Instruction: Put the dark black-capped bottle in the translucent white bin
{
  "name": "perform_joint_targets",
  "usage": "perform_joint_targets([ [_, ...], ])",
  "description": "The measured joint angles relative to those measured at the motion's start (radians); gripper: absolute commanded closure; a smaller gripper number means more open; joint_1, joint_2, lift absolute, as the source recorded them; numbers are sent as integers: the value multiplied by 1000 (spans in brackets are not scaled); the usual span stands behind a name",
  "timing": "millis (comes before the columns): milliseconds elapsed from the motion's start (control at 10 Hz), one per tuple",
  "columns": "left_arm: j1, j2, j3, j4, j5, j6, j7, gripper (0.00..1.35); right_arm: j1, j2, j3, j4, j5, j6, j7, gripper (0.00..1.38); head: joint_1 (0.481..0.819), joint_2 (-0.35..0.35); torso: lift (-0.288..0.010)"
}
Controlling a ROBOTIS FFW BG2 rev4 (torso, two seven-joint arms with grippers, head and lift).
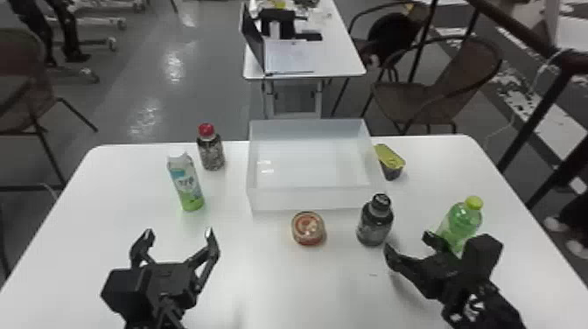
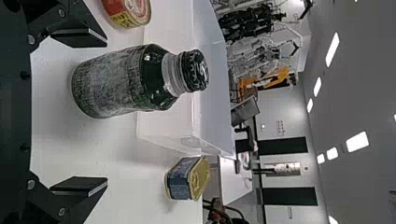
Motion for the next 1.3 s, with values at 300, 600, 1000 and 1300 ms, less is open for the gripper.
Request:
perform_joint_targets([
  [300, -10, -8, 4, 6, -1, -8, -14, 231, -103, 12, 3, 110, 63, 8, 86, 245, 695, 28, -67],
  [600, -16, -15, 10, 14, -2, -13, -32, 231, -232, 22, 46, 266, 98, -29, 133, 246, 695, 59, -67],
  [1000, -18, -23, 15, 18, -3, -17, -38, 231, -268, 10, 124, 295, 75, -29, 126, 831, 695, 90, -67],
  [1300, -15, -30, 20, 19, -5, -20, -44, 231, -230, 10, 122, 182, 72, 21, 118, 829, 695, 96, -67],
])
